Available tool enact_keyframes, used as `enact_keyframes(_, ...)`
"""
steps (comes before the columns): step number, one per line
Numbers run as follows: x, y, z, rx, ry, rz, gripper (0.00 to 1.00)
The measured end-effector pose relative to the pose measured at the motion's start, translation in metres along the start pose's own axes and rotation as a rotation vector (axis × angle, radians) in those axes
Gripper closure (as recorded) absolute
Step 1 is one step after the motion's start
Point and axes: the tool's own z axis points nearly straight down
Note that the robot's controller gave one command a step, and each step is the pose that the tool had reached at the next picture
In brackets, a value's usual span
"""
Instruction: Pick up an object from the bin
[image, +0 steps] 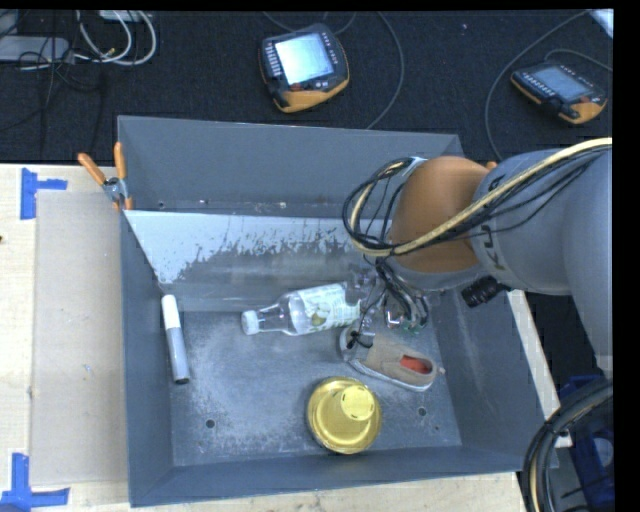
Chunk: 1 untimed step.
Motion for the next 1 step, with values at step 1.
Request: enact_keyframes(1, 0.0010, -0.0129, 0.0074, -0.001, -0.018, -0.036, 0.00)
